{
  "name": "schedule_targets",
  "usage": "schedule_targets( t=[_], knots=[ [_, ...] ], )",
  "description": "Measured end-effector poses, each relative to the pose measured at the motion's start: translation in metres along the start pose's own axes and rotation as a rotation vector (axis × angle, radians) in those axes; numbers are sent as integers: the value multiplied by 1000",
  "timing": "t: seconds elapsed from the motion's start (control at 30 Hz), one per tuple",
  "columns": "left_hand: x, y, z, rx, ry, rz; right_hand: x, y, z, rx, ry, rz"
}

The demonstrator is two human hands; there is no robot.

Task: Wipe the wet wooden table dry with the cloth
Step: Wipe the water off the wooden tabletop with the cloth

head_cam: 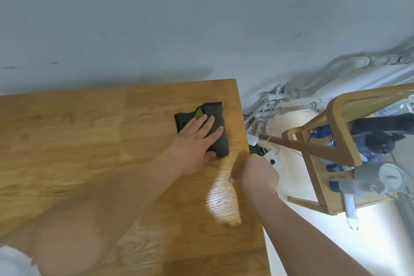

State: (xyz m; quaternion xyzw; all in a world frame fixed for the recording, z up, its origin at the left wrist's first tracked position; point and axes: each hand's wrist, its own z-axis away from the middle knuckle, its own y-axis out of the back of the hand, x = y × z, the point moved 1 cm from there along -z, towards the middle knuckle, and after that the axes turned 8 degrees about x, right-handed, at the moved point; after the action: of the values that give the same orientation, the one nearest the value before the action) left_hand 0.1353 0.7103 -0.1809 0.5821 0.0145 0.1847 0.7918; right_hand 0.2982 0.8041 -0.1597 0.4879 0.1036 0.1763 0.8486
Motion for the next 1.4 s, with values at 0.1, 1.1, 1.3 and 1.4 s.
schedule_targets(
  t=[0.1,1.1,1.3,1.4],
  knots=[
    [-40,4,-20,29,164,-77,6,-4,-1,0,-34,-77],
    [-73,-15,31,145,433,81,-40,66,-43,-224,75,-17],
    [-72,-37,74,185,242,29,-65,59,-57,-161,7,102],
    [-125,-23,70,48,-90,-45,-68,53,-65,-147,10,130]
  ],
)
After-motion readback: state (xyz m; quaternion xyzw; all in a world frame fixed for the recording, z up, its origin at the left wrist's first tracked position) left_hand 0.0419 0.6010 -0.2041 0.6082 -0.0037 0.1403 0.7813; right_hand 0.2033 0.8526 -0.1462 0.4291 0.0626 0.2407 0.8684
